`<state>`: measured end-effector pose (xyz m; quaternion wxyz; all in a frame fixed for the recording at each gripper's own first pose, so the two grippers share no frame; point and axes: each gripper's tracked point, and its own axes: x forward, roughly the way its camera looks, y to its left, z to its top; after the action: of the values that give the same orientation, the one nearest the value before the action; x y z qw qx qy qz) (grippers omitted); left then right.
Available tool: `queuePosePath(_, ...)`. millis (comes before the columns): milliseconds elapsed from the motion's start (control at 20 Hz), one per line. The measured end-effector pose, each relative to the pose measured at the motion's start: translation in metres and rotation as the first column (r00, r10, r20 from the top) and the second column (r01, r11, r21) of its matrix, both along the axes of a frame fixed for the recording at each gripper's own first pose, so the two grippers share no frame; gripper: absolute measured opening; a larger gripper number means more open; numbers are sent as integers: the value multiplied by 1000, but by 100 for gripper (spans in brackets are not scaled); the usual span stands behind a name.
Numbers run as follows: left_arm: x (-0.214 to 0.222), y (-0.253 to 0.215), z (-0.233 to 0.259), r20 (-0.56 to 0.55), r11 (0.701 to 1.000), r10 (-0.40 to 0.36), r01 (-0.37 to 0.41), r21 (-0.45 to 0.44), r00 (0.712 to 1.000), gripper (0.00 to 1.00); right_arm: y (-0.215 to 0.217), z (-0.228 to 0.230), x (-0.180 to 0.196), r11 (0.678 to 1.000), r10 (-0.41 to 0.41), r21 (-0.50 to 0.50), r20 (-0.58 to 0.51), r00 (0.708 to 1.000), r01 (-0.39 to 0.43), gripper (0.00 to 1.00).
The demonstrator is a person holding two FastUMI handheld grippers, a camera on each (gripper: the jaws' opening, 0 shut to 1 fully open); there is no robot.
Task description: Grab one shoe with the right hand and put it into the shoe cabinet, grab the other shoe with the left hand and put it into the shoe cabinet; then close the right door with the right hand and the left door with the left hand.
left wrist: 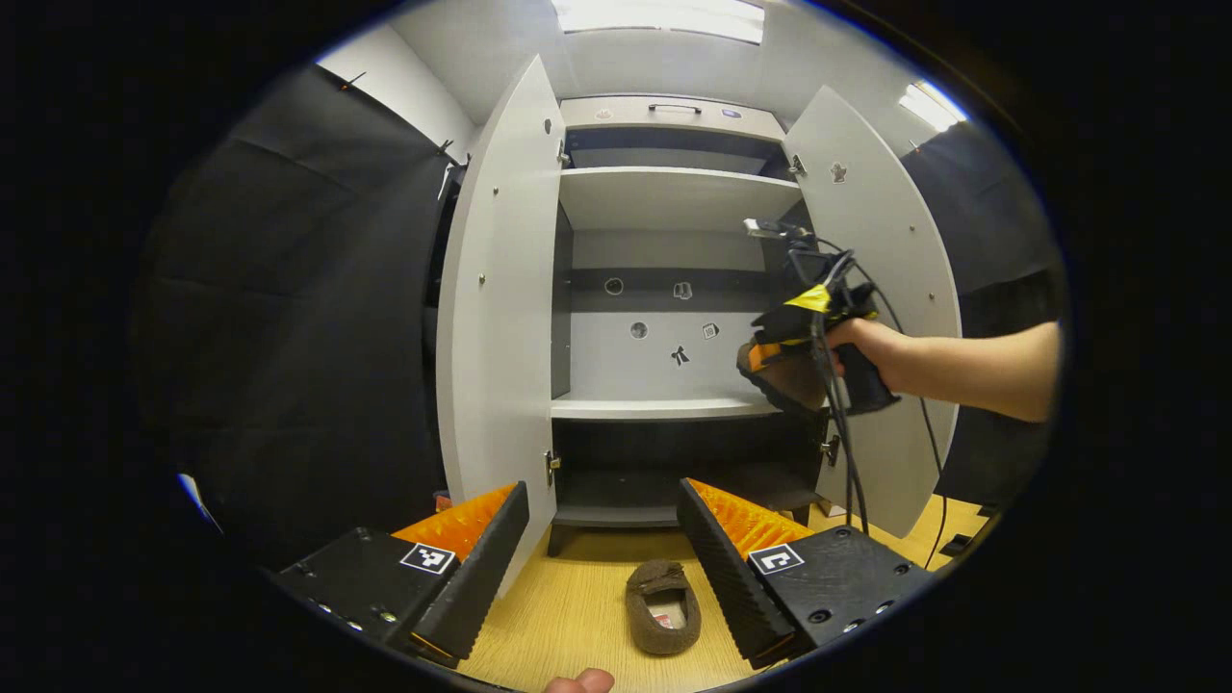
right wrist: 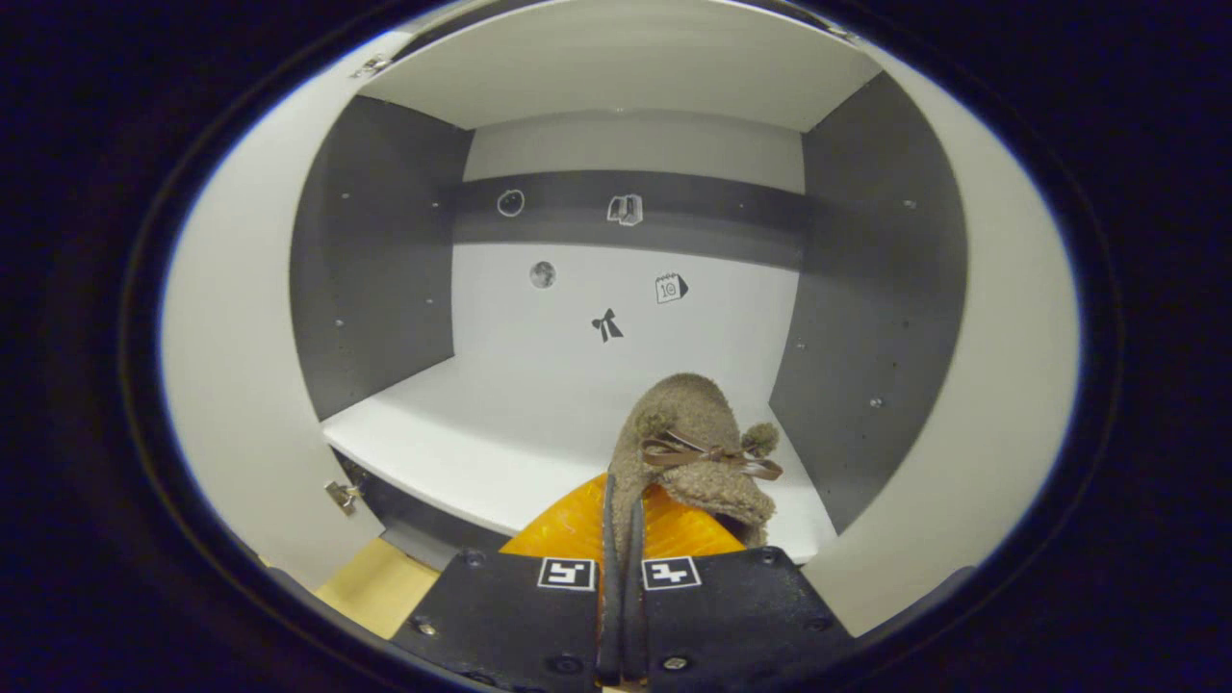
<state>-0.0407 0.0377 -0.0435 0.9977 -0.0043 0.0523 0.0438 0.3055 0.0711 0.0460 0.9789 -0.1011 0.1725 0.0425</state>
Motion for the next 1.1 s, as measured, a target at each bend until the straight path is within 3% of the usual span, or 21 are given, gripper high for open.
queuePosePath(200, -3, 9, -1, -6, 1000, 27, -27, 2, 1000, 95, 5, -9, 50, 994, -50, -101, -88, 995, 41, 5)
queuePosePath(350, -5, 17, 0, -4, 999, 50, -50, 0, 999, 95, 12, -29, 62, 993, -89, -93, -167, 982, 74, 5)
queuePosePath(500, -6, 22, -2, -7, 998, 64, -64, -5, 998, 95, 12, -30, 67, 988, -132, -99, -166, 977, 117, 8)
queuePosePath(700, -6, 23, -6, -11, 998, 62, -63, -20, 998, 95, 15, -25, 59, 987, -139, -101, -184, 973, 122, 15)
queuePosePath(800, -6, 22, -7, -12, 998, 55, -55, -26, 998, 95, 18, -17, 49, 990, -118, -101, -178, 977, 101, 34)
queuePosePath(850, -5, 20, -7, -12, 998, 50, -51, -26, 999, 95, 20, -10, 42, 992, -100, -100, -172, 980, 83, 37)
queuePosePath(900, -4, 19, -7, -10, 999, 46, -46, -25, 999, 95, 22, -2, 34, 993, -84, -99, -159, 984, 69, 32)
queuePosePath(1100, 0, 13, -8, -9, 999, 24, -24, -25, 1000, 95, 29, 46, -13, 998, 2, -62, -44, 999, -5, 33)
